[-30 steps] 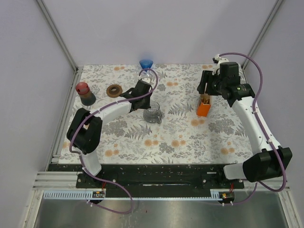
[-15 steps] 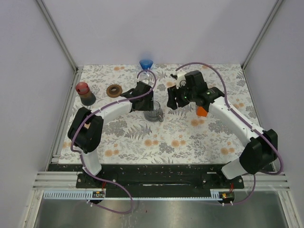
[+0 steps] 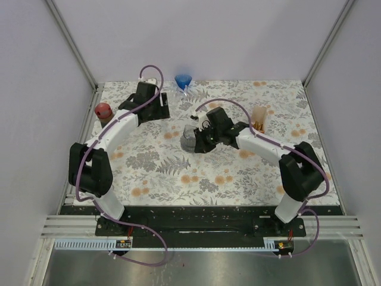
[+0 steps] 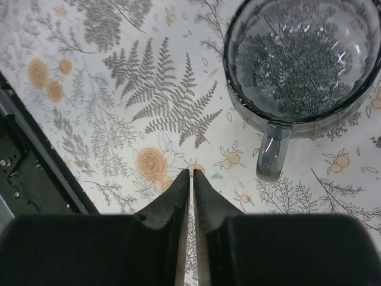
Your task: Place the coffee filter in the dripper
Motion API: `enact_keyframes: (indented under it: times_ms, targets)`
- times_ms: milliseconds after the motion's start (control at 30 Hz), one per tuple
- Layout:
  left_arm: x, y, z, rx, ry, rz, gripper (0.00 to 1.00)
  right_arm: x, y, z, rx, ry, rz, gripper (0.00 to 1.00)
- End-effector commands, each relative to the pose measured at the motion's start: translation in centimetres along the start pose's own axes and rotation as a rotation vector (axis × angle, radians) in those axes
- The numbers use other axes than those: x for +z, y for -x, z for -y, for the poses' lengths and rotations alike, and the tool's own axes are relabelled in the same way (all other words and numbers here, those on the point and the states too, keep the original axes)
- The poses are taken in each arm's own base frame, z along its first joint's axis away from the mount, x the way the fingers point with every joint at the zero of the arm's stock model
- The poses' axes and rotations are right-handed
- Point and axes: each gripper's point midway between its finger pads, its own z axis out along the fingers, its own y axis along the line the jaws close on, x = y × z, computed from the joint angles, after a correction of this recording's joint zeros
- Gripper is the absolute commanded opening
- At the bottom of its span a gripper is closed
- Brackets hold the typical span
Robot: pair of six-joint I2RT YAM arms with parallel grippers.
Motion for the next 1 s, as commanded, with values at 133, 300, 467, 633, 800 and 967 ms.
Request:
enact_keyframes:
  times_ms: [133,300,467,633,800,967]
  targets:
    - [0.9,5.0,-5.7,0.054,0.123,0.082,0.76,2.1,0.0,5.9,0.009,-0.299,-0.052,0.08]
    - [4.1,5.7,-7.5,0.165,0.185,0.022,0.76,1.1,1.2,9.6,0.015,-0.466,-0.051,0.07]
    - [7.2,6.1,-9.0,0.392,0.226,-0.069,0.74,1.0,2.4,10.6,0.035,-0.431,-0.06,0.09]
    - [9.4,6.8,-11.0,0.51,0.289,-0.131,0.72,0.1,2.9,8.8,-0.031,-0.343,-0.049,0.18]
    - [11.4,7.6,-12.2,0.485,0.263,-0.147,0.58,-1.1,3.0,7.9,-0.045,-0.329,-0.048,0.23]
    - [12.8,6.2,-12.8,0.456,0.23,-0.202,0.54,-2.1,3.3,7.3,-0.053,-0.321,-0.035,0.27]
